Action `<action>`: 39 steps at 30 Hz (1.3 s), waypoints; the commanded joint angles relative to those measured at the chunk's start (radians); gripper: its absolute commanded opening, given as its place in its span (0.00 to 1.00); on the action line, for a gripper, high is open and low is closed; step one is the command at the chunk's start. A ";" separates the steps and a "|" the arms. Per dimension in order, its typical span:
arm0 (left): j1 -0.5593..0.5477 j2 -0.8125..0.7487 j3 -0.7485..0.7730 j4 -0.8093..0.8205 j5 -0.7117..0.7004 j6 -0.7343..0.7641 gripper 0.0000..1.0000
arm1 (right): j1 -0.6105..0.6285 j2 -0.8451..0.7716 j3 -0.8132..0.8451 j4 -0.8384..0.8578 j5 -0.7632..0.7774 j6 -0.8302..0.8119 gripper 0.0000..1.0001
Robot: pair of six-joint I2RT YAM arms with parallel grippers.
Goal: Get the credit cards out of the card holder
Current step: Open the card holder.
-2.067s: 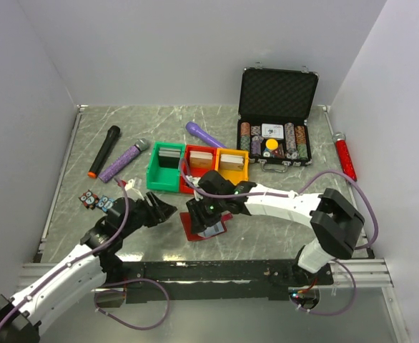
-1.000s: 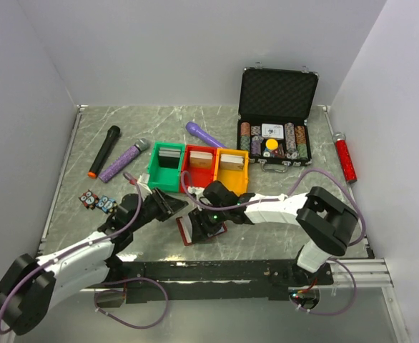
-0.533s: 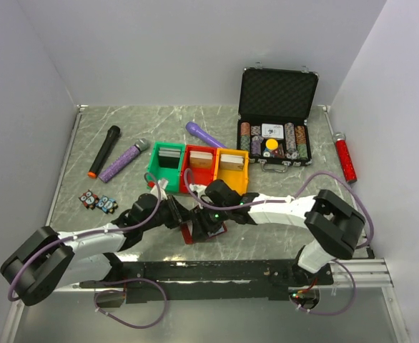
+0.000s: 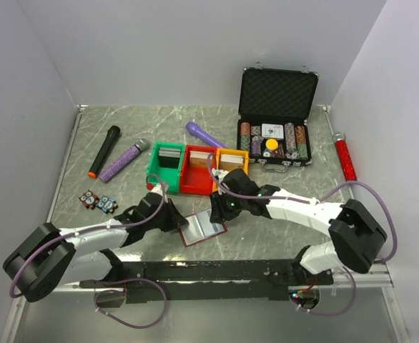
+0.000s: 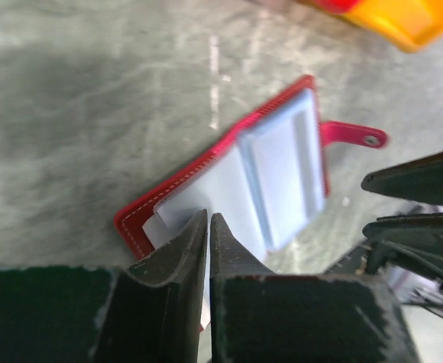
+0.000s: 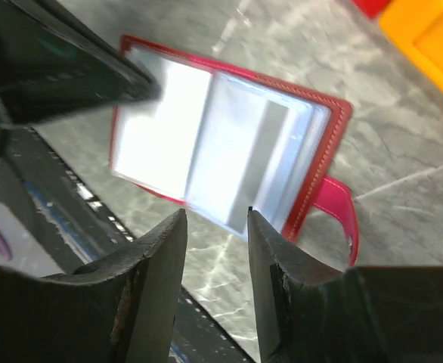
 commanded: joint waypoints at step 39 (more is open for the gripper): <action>-0.004 0.084 0.053 -0.075 -0.082 0.116 0.07 | -0.022 0.152 0.026 0.020 -0.063 0.039 0.55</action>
